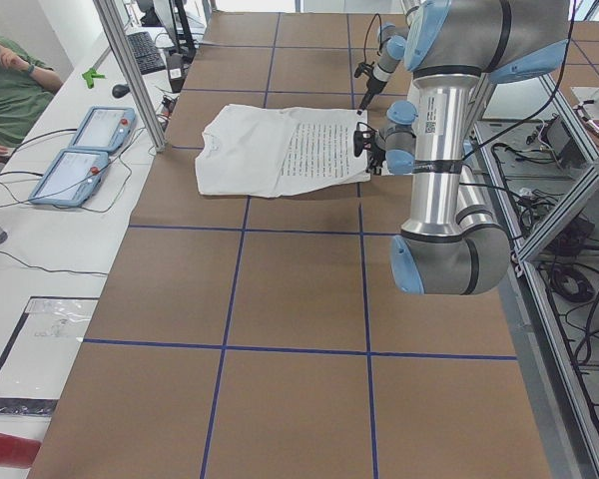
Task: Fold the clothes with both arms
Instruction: 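Shift the right gripper along the hem corner to regrip it, then lift both hem corners and fold them over toward the collar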
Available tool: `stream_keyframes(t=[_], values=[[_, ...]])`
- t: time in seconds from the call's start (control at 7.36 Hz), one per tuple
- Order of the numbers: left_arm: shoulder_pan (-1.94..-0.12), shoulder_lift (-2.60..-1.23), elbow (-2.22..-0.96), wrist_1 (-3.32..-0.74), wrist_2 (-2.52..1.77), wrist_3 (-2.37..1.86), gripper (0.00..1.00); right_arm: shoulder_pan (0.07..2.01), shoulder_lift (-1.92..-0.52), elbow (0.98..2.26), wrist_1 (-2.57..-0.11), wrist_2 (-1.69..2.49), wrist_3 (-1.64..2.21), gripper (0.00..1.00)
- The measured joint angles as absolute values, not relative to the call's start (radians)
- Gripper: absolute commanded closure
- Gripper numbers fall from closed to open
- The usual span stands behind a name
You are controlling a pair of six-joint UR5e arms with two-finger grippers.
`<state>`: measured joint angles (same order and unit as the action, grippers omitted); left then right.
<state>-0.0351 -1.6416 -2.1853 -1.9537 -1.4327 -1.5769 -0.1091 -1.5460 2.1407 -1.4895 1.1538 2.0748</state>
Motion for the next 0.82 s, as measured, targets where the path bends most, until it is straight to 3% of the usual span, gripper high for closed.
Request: stream_keyframes(t=[0.27, 0.82], values=[[-0.036, -1.641, -2.186, -1.954, -1.433, -1.577, 1.0, -0.116, -1.546, 2.14, -1.49, 1.14, 2.083, 1.0], [-0.037, -1.641, -2.2, -1.954, -1.433, -1.577, 1.0, -0.112, -1.547, 2.15, -1.493, 1.132, 2.085, 1.0]])
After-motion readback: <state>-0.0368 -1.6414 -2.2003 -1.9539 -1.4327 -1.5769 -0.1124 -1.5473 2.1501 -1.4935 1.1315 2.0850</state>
